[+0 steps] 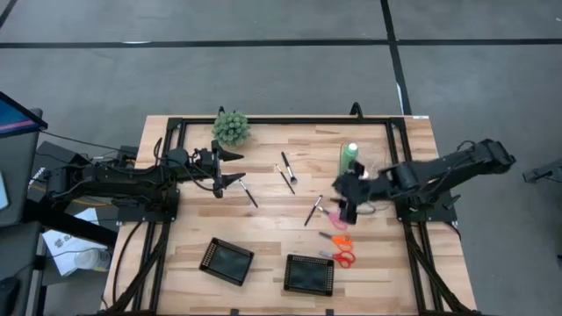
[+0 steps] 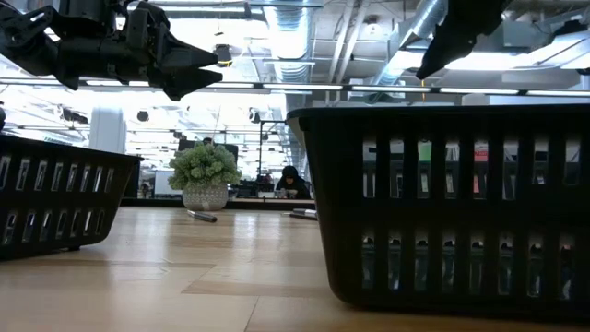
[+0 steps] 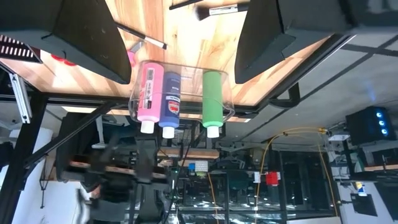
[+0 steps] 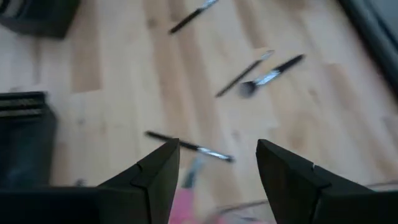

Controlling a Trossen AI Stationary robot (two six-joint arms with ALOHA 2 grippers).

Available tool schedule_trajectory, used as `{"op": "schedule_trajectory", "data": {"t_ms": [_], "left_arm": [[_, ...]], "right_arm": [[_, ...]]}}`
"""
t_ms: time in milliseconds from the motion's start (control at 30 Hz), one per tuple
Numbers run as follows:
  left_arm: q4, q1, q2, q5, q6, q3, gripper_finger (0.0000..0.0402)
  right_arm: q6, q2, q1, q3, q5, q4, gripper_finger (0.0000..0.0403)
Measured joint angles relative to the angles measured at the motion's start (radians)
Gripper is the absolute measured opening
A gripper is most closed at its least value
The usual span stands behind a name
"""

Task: Pick & Place Paint Supplies
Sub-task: Put the red scissors into the right black bin

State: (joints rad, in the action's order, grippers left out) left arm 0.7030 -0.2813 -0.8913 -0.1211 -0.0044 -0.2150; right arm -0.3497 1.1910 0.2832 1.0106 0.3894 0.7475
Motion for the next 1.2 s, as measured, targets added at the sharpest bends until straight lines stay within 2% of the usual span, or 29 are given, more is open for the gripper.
{"op": "schedule_trajectory", "data": {"t_ms": [167, 367, 733, 900, 1200], "left_arm": [[-0.017, 0.0, 0.0, 0.0, 0.009, 0.0, 0.028], [-0.016, 0.0, 0.0, 0.0, 0.026, 0.0, 0.028], [0.016, 0.0, 0.0, 0.0, 0.033, 0.0, 0.028], [0.032, 0.0, 0.0, 0.0, 0.051, 0.0, 0.028], [0.041, 0.0, 0.0, 0.0, 0.05, 0.0, 0.028]], "right_arm": [[-0.115, 0.12, 0.126, 0.056, 0.0, 0.01, 0.0202], [-0.328, 0.254, 0.263, 0.107, -0.019, 0.115, 0.0202], [-0.668, 0.405, 0.455, 0.118, -0.052, 0.133, 0.0201], [-0.731, 0.474, 0.494, 0.118, -0.067, 0.093, 0.0188], [-0.733, 0.579, 0.501, 0.118, -0.165, 0.011, 0.0168]]}}
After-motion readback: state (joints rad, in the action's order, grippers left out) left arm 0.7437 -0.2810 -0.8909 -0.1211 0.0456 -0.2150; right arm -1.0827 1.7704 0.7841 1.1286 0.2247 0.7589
